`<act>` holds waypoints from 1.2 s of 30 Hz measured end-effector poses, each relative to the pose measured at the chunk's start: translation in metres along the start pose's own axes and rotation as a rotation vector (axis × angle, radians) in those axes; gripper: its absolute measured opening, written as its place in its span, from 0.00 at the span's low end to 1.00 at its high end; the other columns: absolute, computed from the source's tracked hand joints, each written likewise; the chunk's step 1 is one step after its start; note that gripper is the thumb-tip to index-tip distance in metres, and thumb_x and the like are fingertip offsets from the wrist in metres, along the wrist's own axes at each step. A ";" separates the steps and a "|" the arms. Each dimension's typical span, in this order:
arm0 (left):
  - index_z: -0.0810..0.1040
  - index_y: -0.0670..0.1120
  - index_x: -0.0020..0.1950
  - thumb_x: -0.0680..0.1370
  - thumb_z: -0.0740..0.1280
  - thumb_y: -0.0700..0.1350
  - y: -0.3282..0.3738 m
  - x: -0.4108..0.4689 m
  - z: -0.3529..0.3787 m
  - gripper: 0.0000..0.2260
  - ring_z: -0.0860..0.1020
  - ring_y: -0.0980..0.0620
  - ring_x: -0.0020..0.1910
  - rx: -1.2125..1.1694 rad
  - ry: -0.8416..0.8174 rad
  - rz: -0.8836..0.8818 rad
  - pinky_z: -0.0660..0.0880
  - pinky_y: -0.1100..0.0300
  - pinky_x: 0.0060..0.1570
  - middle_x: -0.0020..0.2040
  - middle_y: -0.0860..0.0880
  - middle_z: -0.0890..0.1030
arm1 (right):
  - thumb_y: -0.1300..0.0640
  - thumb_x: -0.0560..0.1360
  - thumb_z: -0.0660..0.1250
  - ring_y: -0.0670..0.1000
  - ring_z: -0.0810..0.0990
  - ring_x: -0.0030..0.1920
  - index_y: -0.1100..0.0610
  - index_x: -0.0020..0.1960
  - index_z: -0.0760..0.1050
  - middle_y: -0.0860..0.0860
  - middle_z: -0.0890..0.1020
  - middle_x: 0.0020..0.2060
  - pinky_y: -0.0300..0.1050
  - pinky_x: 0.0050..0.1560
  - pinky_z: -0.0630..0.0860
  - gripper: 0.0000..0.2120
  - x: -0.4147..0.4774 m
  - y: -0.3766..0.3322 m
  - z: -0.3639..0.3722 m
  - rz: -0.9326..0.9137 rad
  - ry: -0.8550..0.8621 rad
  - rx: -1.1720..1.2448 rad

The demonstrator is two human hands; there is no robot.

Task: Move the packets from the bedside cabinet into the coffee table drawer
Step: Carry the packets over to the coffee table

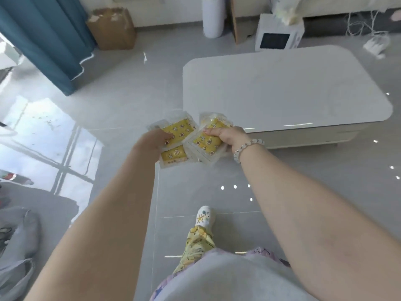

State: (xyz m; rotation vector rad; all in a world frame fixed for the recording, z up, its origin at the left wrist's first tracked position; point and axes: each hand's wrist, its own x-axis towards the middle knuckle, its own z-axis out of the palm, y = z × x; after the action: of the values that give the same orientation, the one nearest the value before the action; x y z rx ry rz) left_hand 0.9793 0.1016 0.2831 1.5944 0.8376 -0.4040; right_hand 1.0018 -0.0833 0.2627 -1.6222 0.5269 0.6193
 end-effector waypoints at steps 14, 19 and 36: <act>0.74 0.45 0.55 0.77 0.65 0.39 0.109 0.096 0.118 0.07 0.78 0.40 0.58 0.231 -0.214 0.011 0.73 0.41 0.61 0.61 0.41 0.78 | 0.46 0.60 0.80 0.51 0.82 0.49 0.55 0.45 0.76 0.51 0.83 0.49 0.47 0.51 0.80 0.22 0.087 -0.046 -0.091 0.054 0.193 0.185; 0.73 0.44 0.51 0.78 0.64 0.39 0.145 0.124 0.154 0.03 0.78 0.40 0.59 0.241 -0.258 0.010 0.72 0.42 0.63 0.61 0.41 0.78 | 0.49 0.65 0.78 0.46 0.79 0.38 0.57 0.52 0.74 0.48 0.80 0.40 0.39 0.34 0.74 0.22 0.115 -0.066 -0.114 0.041 0.228 0.251; 0.70 0.45 0.42 0.80 0.61 0.36 0.182 0.136 0.361 0.08 0.77 0.47 0.37 0.299 -0.377 -0.047 0.75 0.44 0.55 0.41 0.46 0.77 | 0.49 0.59 0.81 0.54 0.83 0.48 0.59 0.53 0.75 0.53 0.83 0.48 0.51 0.54 0.79 0.28 0.182 -0.051 -0.286 0.159 0.315 0.468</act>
State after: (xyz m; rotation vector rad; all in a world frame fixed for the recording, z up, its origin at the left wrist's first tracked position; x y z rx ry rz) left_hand 1.2713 -0.2063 0.2435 1.6991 0.5422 -0.8665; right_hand 1.1995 -0.3578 0.2085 -1.2405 0.9644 0.3202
